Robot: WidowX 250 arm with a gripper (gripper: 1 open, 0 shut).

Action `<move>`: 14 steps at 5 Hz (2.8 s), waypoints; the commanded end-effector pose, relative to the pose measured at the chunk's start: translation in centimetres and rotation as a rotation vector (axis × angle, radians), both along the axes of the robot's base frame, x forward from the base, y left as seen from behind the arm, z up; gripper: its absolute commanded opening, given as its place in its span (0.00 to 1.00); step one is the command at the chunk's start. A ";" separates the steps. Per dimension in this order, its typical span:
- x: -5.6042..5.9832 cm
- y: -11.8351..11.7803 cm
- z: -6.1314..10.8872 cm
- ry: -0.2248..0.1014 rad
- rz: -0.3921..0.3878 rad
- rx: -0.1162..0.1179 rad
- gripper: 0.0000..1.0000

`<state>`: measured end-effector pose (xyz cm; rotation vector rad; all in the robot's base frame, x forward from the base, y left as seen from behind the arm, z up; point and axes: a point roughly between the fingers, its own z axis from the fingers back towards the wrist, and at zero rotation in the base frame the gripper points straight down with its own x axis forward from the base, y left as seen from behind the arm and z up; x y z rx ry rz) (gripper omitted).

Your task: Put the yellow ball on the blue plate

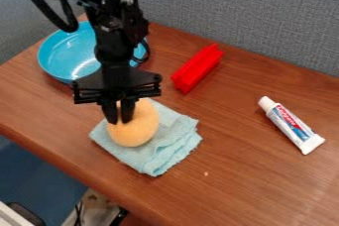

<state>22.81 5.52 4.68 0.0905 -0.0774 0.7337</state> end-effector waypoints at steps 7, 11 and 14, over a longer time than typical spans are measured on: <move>2.1 1.6 7.5 -0.098 0.067 -0.145 0.00; 4.8 1.7 5.9 -0.159 0.177 -0.124 0.00; 5.7 4.6 6.9 -0.248 0.295 -0.136 0.00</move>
